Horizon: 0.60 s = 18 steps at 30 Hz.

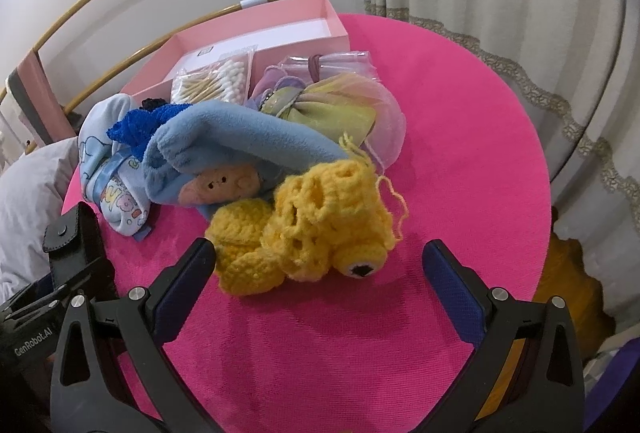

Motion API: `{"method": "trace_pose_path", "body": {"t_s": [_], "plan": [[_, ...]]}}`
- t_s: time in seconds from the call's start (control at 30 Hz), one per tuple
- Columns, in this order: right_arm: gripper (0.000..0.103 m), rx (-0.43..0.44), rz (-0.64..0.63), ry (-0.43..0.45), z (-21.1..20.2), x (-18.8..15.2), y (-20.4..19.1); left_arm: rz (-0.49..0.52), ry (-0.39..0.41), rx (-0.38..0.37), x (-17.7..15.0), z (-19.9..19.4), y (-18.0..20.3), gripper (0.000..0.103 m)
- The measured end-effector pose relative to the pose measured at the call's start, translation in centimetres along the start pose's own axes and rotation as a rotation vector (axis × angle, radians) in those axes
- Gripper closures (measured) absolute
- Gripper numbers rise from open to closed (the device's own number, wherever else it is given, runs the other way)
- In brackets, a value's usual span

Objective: Organize soft objects
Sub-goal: 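Move the left tool to the black pouch while the right tool reaches the yellow crocheted toy, then close the left tool on the black pouch while the right tool grips the yellow crocheted toy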

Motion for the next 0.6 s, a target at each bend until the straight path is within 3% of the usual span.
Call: {"method": "trace_pose_path", "body": {"t_s": [0.13,0.23,0.37,0.4,0.5,0.6], "plan": [[0.0,-0.004,-0.007,-0.002,0.1,0.0,-0.2,0.038,0.019,-0.008,-0.5,0.4,1.0,0.009],[0.002,0.001,-0.013,-0.001,0.4,-0.1,-0.2,0.048,0.021,-0.032,-0.4,0.3,1.3,0.024],[0.022,0.017,-0.039,0.01,0.3,-0.3,-0.9,0.06,0.029,-0.063,-0.5,-0.4,0.6,0.04],[0.03,0.025,-0.042,0.012,0.2,-0.3,-1.0,0.065,0.031,-0.067,-0.5,-0.6,0.5,0.049],[0.05,0.05,-0.042,0.018,-0.1,-0.6,-1.0,0.077,0.037,-0.079,-0.5,-1.3,-0.4,0.057],[0.06,0.075,-0.042,0.018,-0.3,-0.7,-0.9,0.083,0.031,-0.085,-0.7,-1.6,-0.7,0.061]]}}
Point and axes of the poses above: each gripper's, at about its wrist camera, not at the fingertips, and z roughly the way its jaws point, y to its right, x to its top, the point moved 2 cm from there along z, roughly the way its jaws point, and after that the axes turned 8 degrees about -y, right-handed, at the moved point
